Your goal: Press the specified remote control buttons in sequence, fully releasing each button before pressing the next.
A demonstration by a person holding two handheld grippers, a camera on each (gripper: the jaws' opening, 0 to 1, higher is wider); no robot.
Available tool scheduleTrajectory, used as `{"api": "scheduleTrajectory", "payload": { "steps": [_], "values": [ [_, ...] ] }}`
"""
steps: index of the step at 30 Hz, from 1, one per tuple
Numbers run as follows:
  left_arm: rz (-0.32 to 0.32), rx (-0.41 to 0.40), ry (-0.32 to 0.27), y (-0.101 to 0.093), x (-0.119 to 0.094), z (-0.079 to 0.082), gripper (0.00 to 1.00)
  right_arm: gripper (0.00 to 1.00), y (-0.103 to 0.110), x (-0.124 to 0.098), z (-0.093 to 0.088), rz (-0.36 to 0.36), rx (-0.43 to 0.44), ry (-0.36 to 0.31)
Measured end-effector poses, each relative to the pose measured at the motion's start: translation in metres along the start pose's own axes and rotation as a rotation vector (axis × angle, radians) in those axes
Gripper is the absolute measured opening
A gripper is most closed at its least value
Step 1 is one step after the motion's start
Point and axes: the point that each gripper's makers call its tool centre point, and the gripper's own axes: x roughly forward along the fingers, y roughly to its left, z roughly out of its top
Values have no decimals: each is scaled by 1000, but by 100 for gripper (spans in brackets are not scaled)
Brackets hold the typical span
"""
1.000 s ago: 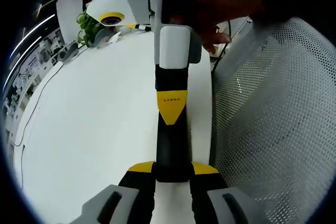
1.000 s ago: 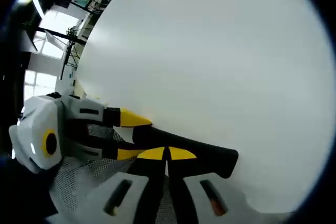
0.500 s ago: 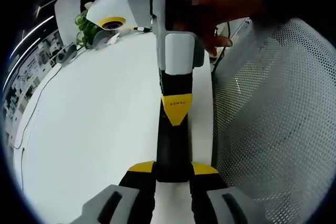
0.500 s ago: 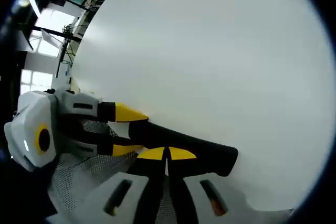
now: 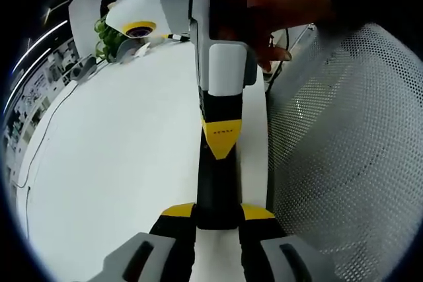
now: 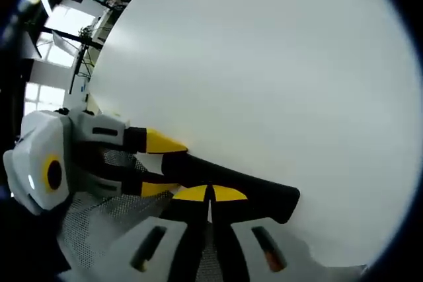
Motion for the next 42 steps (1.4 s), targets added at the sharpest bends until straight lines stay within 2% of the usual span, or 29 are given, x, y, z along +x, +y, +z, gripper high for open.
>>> {"api": "scheduleTrajectory", "payload": {
  "steps": [2, 5, 6, 7, 16, 30, 36, 42],
  "values": [
    [0, 1, 1, 0, 0, 0, 25, 0, 3, 0, 3, 3, -18, -18],
    [0, 0, 1, 0, 0, 0, 25, 0, 3, 1, 2, 9, -19, -11],
    [0, 0, 1, 0, 0, 0, 25, 0, -1, 2, -1, -19, -29, 5],
    [0, 0, 1, 0, 0, 0, 25, 0, 2, 2, 1, -2, -27, -5],
    [0, -2, -1, 0, 0, 0, 25, 0, 1, 2, 1, -21, -62, -12],
    [3, -8, -7, 0, 0, 0, 25, 0, 2, 2, 1, -19, -58, -5],
    [4, -8, -7, 0, 0, 0, 25, 0, 2, 1, 1, -4, -28, -9],
    [4, -5, -4, 0, 0, 0, 25, 0, 7, 4, 1, 8, -51, -6]
  ]
}}
